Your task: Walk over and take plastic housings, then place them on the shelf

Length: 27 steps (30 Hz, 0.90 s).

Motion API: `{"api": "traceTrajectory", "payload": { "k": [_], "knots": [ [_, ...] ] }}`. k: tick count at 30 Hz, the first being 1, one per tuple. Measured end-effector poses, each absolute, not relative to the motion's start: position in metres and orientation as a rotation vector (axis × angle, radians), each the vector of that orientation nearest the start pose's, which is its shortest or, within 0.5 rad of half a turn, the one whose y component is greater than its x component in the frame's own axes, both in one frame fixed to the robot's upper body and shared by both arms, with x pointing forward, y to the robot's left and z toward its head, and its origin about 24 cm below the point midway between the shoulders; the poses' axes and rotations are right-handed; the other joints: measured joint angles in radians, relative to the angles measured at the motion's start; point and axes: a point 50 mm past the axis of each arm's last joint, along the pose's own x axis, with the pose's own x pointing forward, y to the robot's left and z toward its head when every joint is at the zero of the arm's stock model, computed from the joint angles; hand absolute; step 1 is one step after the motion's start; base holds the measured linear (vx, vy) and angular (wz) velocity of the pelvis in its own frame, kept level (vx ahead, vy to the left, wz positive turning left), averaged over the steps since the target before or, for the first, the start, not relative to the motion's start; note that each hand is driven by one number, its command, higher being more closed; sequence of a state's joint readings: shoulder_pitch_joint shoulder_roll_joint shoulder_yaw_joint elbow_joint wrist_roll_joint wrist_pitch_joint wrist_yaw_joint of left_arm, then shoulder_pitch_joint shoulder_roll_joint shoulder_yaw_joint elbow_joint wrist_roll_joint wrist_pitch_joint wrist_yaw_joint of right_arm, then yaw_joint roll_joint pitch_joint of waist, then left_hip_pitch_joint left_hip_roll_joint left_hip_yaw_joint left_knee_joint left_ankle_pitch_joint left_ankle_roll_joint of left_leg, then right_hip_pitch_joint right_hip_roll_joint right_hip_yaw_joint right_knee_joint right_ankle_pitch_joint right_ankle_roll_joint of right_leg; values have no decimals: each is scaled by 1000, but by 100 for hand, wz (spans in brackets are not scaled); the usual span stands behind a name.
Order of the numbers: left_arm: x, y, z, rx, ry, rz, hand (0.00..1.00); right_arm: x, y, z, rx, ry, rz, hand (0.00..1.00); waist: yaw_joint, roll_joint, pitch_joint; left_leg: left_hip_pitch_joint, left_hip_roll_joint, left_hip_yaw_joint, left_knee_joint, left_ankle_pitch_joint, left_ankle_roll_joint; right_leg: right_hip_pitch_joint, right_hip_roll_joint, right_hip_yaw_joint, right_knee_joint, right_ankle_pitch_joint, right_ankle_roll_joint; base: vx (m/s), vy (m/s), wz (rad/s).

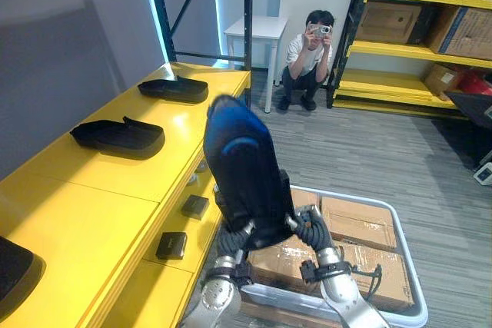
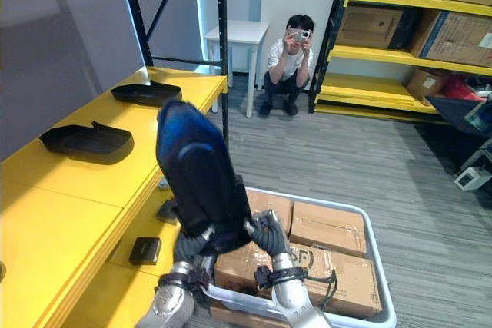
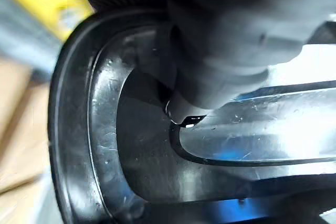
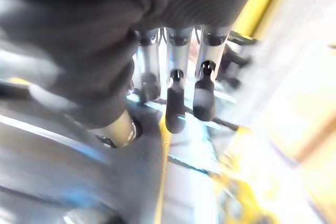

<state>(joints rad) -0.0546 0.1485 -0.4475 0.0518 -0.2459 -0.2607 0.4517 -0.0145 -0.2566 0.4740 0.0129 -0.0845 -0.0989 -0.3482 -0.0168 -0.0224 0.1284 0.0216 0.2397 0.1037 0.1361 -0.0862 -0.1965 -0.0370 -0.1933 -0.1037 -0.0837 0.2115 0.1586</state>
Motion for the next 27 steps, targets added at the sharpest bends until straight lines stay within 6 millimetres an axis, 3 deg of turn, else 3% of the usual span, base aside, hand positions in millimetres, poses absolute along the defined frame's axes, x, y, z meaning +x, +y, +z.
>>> {"api": "traceTrajectory", "payload": {
  "k": [5, 7, 11, 15, 18, 20, 23, 27],
  "knots": [
    [229, 124, 57, 15, -207, 90, 100, 224, -91, 25, -271, -61, 188, 0, 11, 4, -3, -10, 0, -23, -1, 1, 1, 4, -1, -24, 0, -7, -1, 18, -8, 13],
    [218, 148, 45, 64, -155, 175, 100, 222, -94, 23, -273, -51, 177, 0, 26, 8, -5, -10, -2, -26, -1, 2, 1, 4, -2, -27, 0, -8, 0, 49, -12, 4],
    [200, 176, 28, 115, -61, 284, 100, 226, -103, 25, -276, -58, 133, 0, 36, 17, -8, -23, -14, -51, 0, 4, 5, 12, -15, -50, 0, -15, 6, 22, 0, 20],
    [180, 200, 15, 143, 21, 397, 100, 227, -105, 34, -249, -99, 163, 0, 52, 40, -19, -24, -23, -76, -2, 3, 6, 34, -25, -79, 0, -25, 11, 24, 4, 19],
    [168, 222, 13, 140, 43, 548, 100, 226, -107, 55, -155, -189, 223, 0, 67, 59, -29, -33, -26, -99, 0, 2, 10, 43, -29, -103, 1, -31, 14, 25, -7, 23],
    [163, 233, 14, 138, 41, 621, 100, 226, -116, 65, -121, -229, 209, 0, 84, 67, -32, -39, -29, -114, -1, 5, 14, 56, -33, -127, 1, -38, 17, 15, -6, 26],
    [156, 245, 17, 90, 12, 694, 100, 224, -127, 64, -110, -221, 186, 0, 87, 70, -34, -39, -39, -145, -7, 7, 17, 80, -42, -162, 7, -55, 18, 25, 0, 37],
    [134, 256, 48, -48, -185, 817, 100, 211, -139, 47, -71, -124, 108, 0, 95, 69, -43, -48, -66, -190, -39, 41, 47, 103, -73, -240, 37, -87, 33, 56, 3, 59]
  ]
}}
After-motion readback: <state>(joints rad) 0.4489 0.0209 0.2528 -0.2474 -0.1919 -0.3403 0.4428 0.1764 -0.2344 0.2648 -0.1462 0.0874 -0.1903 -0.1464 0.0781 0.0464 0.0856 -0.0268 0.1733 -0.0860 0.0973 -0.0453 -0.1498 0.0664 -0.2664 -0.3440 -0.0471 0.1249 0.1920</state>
